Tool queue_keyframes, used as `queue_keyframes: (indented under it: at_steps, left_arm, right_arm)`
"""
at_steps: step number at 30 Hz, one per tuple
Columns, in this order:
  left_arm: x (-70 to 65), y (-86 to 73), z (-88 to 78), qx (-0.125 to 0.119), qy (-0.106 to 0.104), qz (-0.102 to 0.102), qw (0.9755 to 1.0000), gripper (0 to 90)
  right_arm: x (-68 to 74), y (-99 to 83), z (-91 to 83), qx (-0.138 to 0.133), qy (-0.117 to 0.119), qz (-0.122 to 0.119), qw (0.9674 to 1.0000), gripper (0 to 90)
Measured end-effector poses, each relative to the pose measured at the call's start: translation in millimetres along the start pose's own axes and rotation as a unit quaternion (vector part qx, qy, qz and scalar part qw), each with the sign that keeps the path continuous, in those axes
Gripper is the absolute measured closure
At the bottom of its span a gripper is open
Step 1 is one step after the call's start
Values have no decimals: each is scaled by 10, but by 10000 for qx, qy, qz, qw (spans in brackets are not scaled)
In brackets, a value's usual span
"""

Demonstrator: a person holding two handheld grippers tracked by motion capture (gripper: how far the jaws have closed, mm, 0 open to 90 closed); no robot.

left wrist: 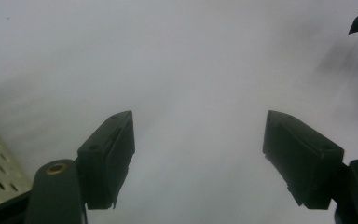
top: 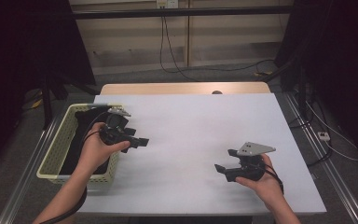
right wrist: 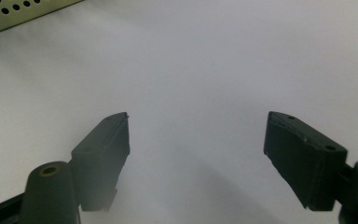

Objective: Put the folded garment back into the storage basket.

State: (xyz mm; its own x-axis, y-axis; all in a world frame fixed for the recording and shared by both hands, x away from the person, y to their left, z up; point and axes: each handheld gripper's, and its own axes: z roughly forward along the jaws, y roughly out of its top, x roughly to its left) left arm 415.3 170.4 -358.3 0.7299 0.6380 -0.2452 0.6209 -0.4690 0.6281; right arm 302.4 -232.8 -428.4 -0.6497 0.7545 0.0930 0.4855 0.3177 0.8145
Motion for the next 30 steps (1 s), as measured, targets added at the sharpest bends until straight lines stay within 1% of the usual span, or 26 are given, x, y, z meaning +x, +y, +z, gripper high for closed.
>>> queue_keyframes:
  at_steps: [2, 5, 8, 12, 16, 17, 19, 22, 25, 27, 30]
  left_arm:
    - [-17, -34, 27, -2, -31, -4, 10000, 252]
    - [-42, -84, 60, 11, -6, 54, 10000, 245]
    - [-83, -138, 85, -1, -36, 80, 10000, 245]
    - [-141, -213, 117, -21, -119, 135, 9998, 241]
    - [-157, -277, 112, -72, -93, 194, 9997, 238]
    - [-157, -290, 108, -76, -117, 195, 9997, 238]
    - [-157, -319, 104, -129, -132, 132, 9997, 237]
    - [-165, -355, 100, -191, -146, 111, 9996, 235]
    - [-177, -397, 108, -229, -209, 83, 9995, 231]
    - [-191, -423, 123, -253, -237, 73, 9994, 231]
    - [-229, -466, 140, -254, -274, 118, 9992, 226]
  right_arm:
    - [-2, -16, -17, 11, 2, -5, 10000, 226]
    - [-15, -36, -44, -45, 3, 22, 10000, 226]
    - [-28, -61, -53, -26, -2, 63, 10000, 225]
    - [-37, -81, -76, -16, -8, 57, 10000, 224]
    - [-59, -95, -106, -26, -24, 69, 10000, 224]
    - [-63, -99, -113, -21, -27, 73, 10000, 224]
    - [-74, -107, -123, -21, -38, 80, 10000, 223]
    - [-85, -119, -135, -19, -37, 82, 10000, 223]
    - [-82, -133, -141, 0, -36, 96, 9999, 222]
    - [-80, -145, -140, 22, -35, 87, 10000, 222]
    - [-84, -158, -144, 60, -42, 98, 9999, 221]
